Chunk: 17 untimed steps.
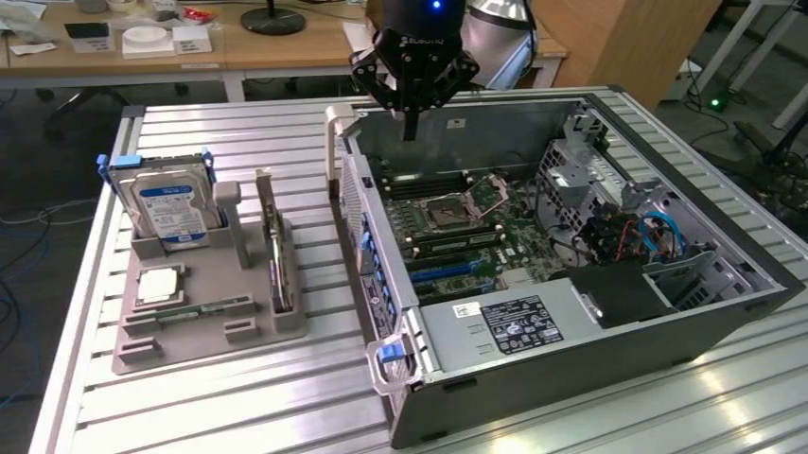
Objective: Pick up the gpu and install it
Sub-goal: 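Reach for the gpu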
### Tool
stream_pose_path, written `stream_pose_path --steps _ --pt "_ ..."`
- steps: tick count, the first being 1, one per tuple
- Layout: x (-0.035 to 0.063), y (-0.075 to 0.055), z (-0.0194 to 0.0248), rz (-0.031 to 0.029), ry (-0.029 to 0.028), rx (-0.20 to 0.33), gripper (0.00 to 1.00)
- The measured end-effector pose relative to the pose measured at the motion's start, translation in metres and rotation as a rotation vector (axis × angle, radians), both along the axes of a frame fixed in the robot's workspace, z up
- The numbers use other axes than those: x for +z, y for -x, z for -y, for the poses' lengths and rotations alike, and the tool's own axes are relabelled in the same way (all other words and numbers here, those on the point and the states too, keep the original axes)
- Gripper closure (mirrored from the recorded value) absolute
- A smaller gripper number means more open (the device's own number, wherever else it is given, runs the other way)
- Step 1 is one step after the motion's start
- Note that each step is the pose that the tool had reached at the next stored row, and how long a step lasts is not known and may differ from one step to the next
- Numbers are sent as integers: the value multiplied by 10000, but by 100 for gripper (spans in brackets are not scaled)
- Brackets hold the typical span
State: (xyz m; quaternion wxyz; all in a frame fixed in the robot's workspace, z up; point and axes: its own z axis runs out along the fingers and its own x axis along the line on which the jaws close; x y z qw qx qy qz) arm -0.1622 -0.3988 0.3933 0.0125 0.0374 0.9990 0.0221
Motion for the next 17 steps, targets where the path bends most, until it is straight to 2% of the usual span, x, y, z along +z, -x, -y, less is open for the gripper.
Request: stream_pose_path --steps 17 --pt "0 109 0 0 0 0 89"
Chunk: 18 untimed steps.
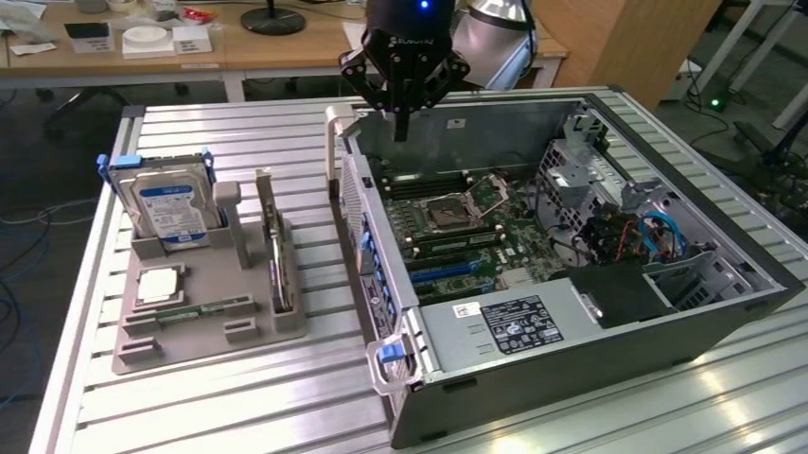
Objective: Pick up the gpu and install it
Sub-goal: 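Reach for the gpu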
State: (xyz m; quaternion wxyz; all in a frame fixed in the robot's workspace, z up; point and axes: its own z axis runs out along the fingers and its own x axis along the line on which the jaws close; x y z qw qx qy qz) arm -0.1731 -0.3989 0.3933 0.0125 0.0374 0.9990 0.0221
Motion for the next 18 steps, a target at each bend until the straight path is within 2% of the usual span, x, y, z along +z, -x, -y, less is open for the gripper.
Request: stream_pose_path --steps 18 --pt "0 139 0 0 0 0 89"
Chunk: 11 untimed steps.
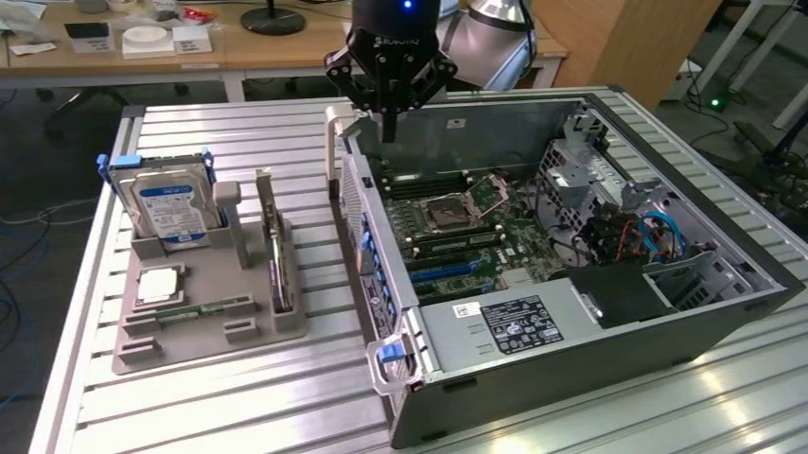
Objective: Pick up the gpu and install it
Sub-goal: 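Reach for the gpu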
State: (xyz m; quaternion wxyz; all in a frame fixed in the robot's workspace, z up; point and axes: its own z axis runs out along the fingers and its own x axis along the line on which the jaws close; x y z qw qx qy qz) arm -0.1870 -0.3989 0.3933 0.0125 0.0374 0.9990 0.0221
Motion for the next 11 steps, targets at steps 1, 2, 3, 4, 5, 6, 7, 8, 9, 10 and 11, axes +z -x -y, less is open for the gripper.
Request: stream_pose_path --steps 1,2,3,4,5,6,7,8,9,10,11 --pt "0 8 0 0 0 0 89" --pt "0 16 0 0 0 1 89" --pt "0 23 0 0 0 1 89" --pt "0 31 0 0 0 0 89" --pt "0 40 0 0 0 0 89" --pt "0 48 0 0 0 0 89" --pt "0 56 0 0 0 -1 89" --pt "0 64 0 0 0 -1 89" --pt "0 71 0 0 0 0 89" --pt "0 80 0 -1 0 0 89" --pt "0 89 0 0 0 0 89"
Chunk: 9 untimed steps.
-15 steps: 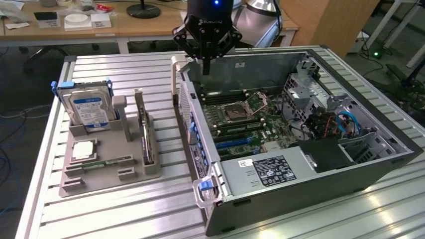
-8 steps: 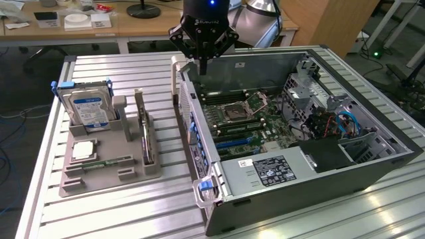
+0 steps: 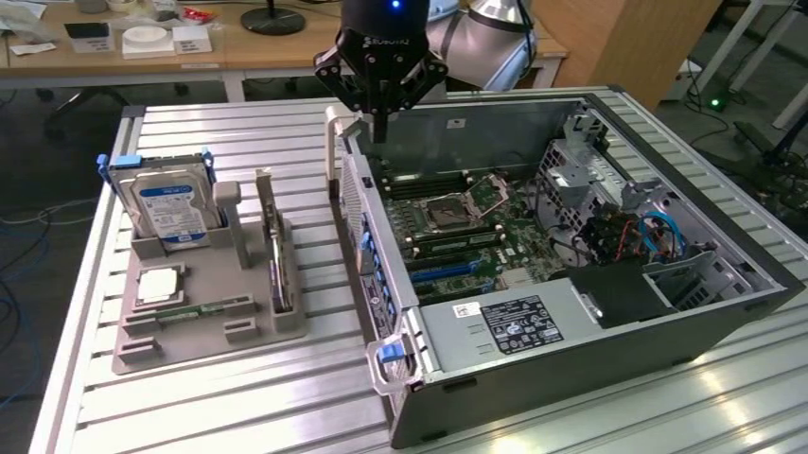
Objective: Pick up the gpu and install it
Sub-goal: 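Reach for the gpu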
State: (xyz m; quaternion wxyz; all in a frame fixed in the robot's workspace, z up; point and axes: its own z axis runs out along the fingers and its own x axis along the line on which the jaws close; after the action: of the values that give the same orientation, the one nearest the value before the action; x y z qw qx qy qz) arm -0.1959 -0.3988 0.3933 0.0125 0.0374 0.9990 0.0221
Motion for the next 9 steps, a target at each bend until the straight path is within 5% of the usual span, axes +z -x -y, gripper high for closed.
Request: stream_pose_path --steps 9 --pt "0 84 0 1 -1 0 89"
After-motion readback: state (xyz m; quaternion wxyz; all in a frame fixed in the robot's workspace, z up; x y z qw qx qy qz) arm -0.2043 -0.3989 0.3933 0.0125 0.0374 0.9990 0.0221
